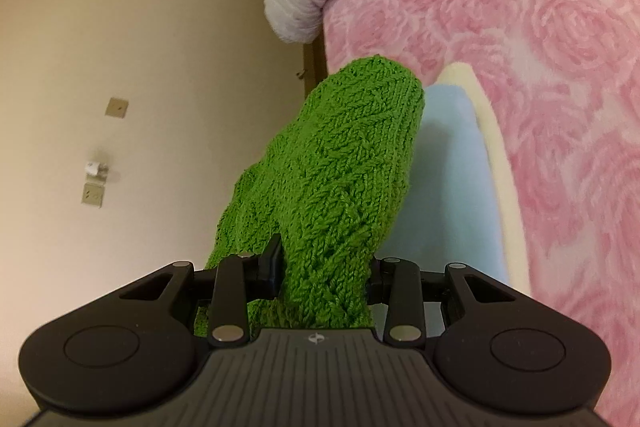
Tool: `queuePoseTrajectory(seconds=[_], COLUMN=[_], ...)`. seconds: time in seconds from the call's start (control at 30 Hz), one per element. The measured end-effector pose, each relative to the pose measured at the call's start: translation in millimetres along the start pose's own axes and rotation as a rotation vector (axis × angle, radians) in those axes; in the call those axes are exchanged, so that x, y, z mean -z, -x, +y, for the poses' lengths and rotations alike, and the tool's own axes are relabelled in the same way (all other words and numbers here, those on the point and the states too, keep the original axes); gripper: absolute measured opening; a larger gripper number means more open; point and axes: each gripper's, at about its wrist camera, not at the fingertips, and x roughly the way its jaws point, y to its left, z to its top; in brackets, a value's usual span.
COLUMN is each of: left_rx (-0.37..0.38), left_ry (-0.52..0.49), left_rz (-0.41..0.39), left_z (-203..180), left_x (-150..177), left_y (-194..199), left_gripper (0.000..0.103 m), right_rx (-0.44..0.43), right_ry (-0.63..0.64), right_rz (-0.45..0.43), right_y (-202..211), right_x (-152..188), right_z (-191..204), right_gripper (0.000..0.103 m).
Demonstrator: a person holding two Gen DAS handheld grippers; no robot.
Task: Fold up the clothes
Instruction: 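Carry the vest with both grippers and lower it onto the towel stack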
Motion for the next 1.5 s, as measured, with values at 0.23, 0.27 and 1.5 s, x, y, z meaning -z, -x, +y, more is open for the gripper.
queuePoseTrajectory(seconds=[0.23, 0.27, 1.5], left_rx=[-0.004, -0.013, -0.371], left_ry=[0.010, 0.016, -0.378], left_rz=[0.011, 0.019, -0.017], left_z=[28.8, 33.8, 20.9], left_x=[-11.5, -10.5, 81.7], left_y=[-26.2, -29.9, 20.2], left_gripper=[0.024, 0.024, 0.014], right_rx=[0.047, 0.076, 0.460], right_ry=[0.037, 0.039, 0.912], right_rz=[-0.013, -0.008, 0.132], right_y=[-33.2, -37.9, -58.4], right_x=[-12.4, -11.1, 114.1], right_z=[-19.2, -22.3, 40.7], right_gripper=[0.038, 0.038, 0.025])
